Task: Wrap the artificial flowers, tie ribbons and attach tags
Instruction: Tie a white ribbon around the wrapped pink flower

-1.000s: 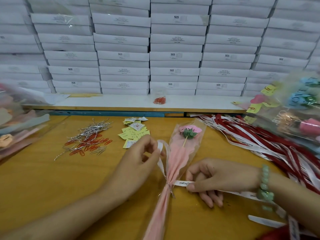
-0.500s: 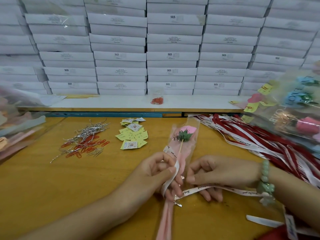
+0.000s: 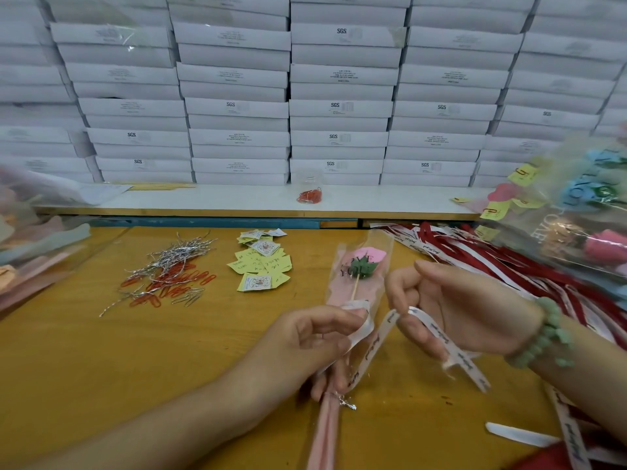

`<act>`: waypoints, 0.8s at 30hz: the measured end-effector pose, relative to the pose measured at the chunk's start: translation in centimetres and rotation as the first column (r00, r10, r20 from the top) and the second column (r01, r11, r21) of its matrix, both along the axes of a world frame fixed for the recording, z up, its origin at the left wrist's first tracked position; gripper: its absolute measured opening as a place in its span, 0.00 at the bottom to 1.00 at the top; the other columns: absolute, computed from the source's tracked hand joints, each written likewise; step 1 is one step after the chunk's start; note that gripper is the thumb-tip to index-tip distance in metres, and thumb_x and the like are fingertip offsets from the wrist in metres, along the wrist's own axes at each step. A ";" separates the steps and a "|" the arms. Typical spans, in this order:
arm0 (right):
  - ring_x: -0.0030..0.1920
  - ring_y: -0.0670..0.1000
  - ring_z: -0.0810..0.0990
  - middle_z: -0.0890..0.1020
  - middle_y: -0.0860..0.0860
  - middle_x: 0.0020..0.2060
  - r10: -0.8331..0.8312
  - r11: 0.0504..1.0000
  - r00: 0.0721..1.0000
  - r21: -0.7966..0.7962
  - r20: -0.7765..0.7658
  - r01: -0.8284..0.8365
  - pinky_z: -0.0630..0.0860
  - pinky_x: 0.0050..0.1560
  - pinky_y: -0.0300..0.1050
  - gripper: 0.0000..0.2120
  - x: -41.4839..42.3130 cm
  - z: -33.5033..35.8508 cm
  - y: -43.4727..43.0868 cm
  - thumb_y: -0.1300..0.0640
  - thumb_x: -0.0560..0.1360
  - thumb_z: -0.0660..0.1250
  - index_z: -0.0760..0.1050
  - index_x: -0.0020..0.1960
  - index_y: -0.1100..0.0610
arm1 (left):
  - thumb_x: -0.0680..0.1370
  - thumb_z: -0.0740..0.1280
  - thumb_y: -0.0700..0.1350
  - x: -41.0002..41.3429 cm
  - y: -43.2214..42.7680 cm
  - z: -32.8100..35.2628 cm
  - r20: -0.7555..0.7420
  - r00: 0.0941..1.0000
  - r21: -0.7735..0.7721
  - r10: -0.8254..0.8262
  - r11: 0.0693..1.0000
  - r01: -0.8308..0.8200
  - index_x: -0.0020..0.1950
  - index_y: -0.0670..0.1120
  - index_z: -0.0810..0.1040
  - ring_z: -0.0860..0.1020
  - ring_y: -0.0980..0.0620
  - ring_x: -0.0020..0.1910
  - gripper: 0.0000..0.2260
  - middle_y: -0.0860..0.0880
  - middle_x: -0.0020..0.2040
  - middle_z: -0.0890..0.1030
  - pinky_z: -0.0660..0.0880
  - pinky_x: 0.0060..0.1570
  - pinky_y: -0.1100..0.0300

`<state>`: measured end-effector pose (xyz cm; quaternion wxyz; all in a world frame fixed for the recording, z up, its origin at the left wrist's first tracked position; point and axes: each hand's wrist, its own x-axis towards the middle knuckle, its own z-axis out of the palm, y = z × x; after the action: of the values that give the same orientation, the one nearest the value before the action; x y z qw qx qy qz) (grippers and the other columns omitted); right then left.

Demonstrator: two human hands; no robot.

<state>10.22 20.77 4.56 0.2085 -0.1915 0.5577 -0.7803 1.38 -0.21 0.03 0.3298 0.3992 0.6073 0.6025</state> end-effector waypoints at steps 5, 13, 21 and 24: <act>0.37 0.48 0.82 0.81 0.59 0.56 -0.072 0.997 0.996 -0.027 -0.052 0.070 0.80 0.35 0.40 0.22 -0.1 0.0 -0.5 0.42 0.78 0.62 0.76 0.58 0.60 | 0.80 0.61 0.32 0.0 -0.2 0.2 -0.091 0.994 -0.047 -0.061 0.997 0.057 0.54 0.41 0.81 0.73 0.55 0.24 0.11 0.46 0.30 0.79 0.68 0.23 0.66; 0.40 0.52 0.84 0.71 0.61 0.69 -0.012 0.997 1.000 0.081 0.000 0.012 0.77 0.26 0.37 0.32 -0.1 -0.5 -0.6 0.37 0.77 0.60 0.65 0.72 0.58 | 0.78 0.66 0.49 0.3 -0.3 0.4 -0.121 0.985 -0.032 -0.123 0.992 0.120 0.48 0.48 0.84 0.73 0.57 0.28 0.08 0.49 0.34 0.80 0.66 0.25 0.68; 0.24 0.47 0.75 0.82 0.56 0.36 -0.425 0.609 0.901 0.763 0.084 0.216 0.60 0.19 0.34 0.40 0.4 0.4 3.1 0.26 0.69 0.45 0.71 0.55 0.60 | 0.81 0.61 0.54 0.2 -0.2 0.4 -0.044 0.995 -0.045 -0.091 0.995 0.089 0.40 0.46 0.82 0.73 0.57 0.27 0.18 0.51 0.30 0.78 0.66 0.25 0.69; 0.23 0.48 0.76 0.81 0.52 0.29 -0.528 0.233 0.849 0.964 0.017 0.126 0.66 0.27 0.39 0.38 0.6 1.1 4.4 0.28 0.67 0.44 0.70 0.46 0.61 | 0.80 0.58 0.56 0.3 -0.2 0.5 -0.010 0.995 -0.033 -0.100 0.995 0.099 0.39 0.46 0.82 0.73 0.56 0.27 0.20 0.50 0.30 0.78 0.66 0.25 0.68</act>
<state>10.80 25.14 5.65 0.2011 0.2284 0.8855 -0.3511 1.65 -0.40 0.54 0.3624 0.4271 0.5981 0.5732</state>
